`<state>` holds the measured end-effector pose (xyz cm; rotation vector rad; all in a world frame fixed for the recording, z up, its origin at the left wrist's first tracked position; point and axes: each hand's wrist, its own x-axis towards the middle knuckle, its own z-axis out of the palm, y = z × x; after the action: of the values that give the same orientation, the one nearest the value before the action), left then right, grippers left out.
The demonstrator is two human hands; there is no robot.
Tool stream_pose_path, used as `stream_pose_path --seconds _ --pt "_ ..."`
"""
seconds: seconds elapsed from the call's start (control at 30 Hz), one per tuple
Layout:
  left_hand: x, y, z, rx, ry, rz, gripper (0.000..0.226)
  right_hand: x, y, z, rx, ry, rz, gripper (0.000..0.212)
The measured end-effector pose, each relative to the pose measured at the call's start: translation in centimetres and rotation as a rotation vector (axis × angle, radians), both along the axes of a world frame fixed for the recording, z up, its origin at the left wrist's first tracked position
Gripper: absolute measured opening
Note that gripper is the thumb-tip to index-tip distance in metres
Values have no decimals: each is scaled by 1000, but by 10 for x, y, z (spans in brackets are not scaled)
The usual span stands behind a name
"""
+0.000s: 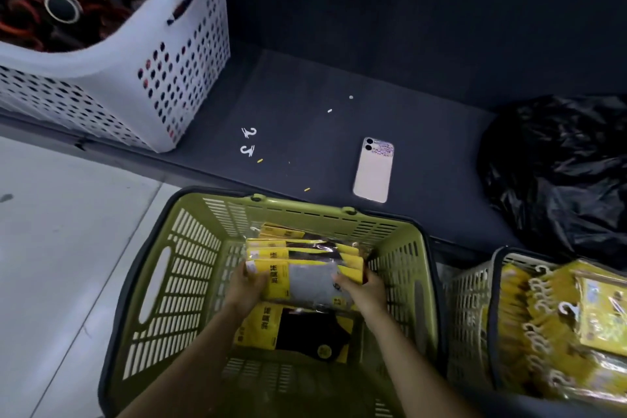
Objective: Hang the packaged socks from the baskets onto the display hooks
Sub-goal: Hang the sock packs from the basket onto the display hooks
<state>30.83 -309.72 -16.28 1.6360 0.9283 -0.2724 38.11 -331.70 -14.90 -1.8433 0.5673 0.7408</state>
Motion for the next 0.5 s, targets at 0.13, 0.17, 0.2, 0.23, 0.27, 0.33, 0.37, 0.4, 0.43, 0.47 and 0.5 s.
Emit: stream_pose_path --seconds 0.13,0.17,0.2,0.23,0.27,0.33,0.37,0.4,0.43,0.47,0.5 --pt "-3 -3 23 -21 -26 196 31 15 14 56 187 -48 139 23" --pt "-3 -4 31 1 -15 220 36 17 18 71 212 -77 144 21" --pt "-2 -6 43 18 -14 257 38 19 21 87 232 -105 144 20" --pt "0 -7 57 35 -34 292 39 19 24 102 253 -129 142 18" --pt "1 -8 71 59 -81 317 38 19 26 118 277 -146 140 17" --pt "5 -7 99 115 -178 358 40 17 28 150 326 -183 127 18" --pt "6 -6 114 137 -207 398 48 16 29 164 347 -215 106 20" --pt "7 -5 130 154 -227 457 61 15 29 178 368 -253 71 23" --pt "8 -5 146 157 -254 524 75 14 30 191 397 -284 22 28" --pt "8 -5 162 146 -277 573 87 13 30 204 439 -301 -37 34" --pt "8 -6 178 101 -288 595 97 13 31 216 496 -308 -97 40"
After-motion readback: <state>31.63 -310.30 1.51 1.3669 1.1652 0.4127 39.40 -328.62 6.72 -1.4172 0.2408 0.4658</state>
